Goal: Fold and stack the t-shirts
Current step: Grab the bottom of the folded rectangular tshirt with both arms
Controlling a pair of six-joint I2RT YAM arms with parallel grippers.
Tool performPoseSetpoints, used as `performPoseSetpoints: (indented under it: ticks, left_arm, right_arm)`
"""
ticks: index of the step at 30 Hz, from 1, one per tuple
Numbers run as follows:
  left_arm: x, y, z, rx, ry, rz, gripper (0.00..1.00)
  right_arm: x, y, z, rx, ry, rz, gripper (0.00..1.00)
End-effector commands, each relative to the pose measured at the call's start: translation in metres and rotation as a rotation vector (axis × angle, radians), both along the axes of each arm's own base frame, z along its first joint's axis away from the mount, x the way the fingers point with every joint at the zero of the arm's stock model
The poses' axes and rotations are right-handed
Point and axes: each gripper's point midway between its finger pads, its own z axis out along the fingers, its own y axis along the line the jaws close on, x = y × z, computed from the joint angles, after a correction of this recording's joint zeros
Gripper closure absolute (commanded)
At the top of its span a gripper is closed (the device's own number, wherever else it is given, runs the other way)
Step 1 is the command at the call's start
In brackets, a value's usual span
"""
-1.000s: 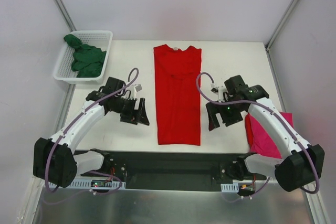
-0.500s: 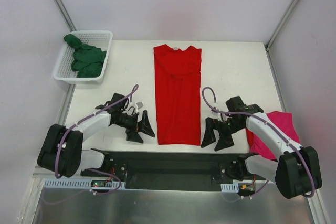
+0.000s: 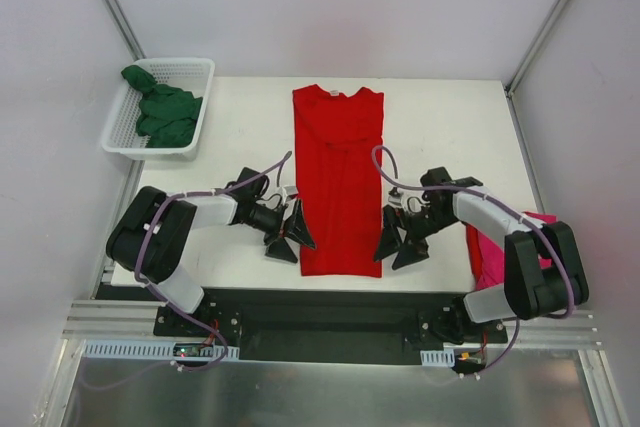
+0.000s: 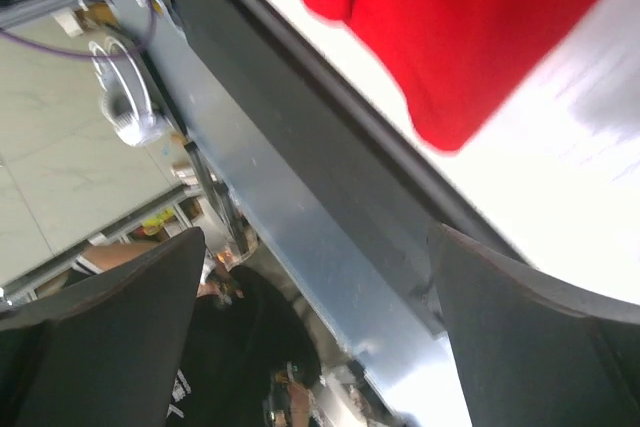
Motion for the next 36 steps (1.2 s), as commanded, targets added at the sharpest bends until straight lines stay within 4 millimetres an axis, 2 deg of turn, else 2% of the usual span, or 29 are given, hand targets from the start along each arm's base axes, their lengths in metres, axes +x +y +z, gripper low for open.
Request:
performPoseSetpoints:
  ticks: [1, 6, 9, 13, 14, 18, 21, 22, 28, 31, 36]
  left_arm:
    - [0.008, -0.011, 0.009, -0.111, -0.056, 0.014, 0.01]
    - [0.006, -0.011, 0.007, -0.154, -0.078, 0.039, 0.01]
    - [0.003, -0.009, 0.006, -0.171, -0.077, 0.039, 0.01]
    - [-0.004, -0.007, 0.002, -0.190, -0.061, 0.050, 0.01]
    - [-0.006, -0.007, 0.003, -0.197, -0.050, 0.053, 0.01]
    - [-0.009, -0.007, 0.013, -0.230, -0.076, 0.056, 0.01]
    - [-0.020, -0.001, 0.016, -0.233, -0.097, 0.072, 0.01]
    - [-0.023, 0.001, 0.014, -0.224, -0.105, 0.068, 0.01]
    - [-0.022, 0.015, -0.004, -0.130, -0.206, 0.104, 0.01]
    - [-0.017, 0.014, -0.004, -0.134, -0.196, 0.093, 0.01]
    - [-0.015, 0.013, -0.011, -0.124, -0.172, 0.094, 0.01]
  right_arm:
    - [0.027, 0.013, 0.000, 0.135, -0.088, -0.040, 0.03]
    - [0.038, 0.017, -0.020, 0.157, -0.150, -0.066, 0.03]
    - [0.037, 0.018, -0.029, 0.149, -0.141, -0.091, 0.03]
    - [0.031, 0.021, -0.032, 0.203, -0.153, -0.093, 0.03]
    - [0.026, 0.021, -0.036, 0.215, -0.138, -0.087, 0.03]
    - [0.025, 0.022, -0.042, 0.225, -0.121, -0.089, 0.03]
    - [0.021, 0.022, -0.037, 0.216, -0.169, -0.081, 0.04]
    - [0.020, 0.022, -0.037, 0.210, -0.184, -0.078, 0.03]
    - [0.031, 0.005, -0.063, 0.016, -0.278, -0.162, 0.03]
    - [0.029, 0.010, -0.067, 0.015, -0.235, -0.173, 0.03]
    - [0.030, 0.004, -0.077, -0.072, -0.271, -0.184, 0.03]
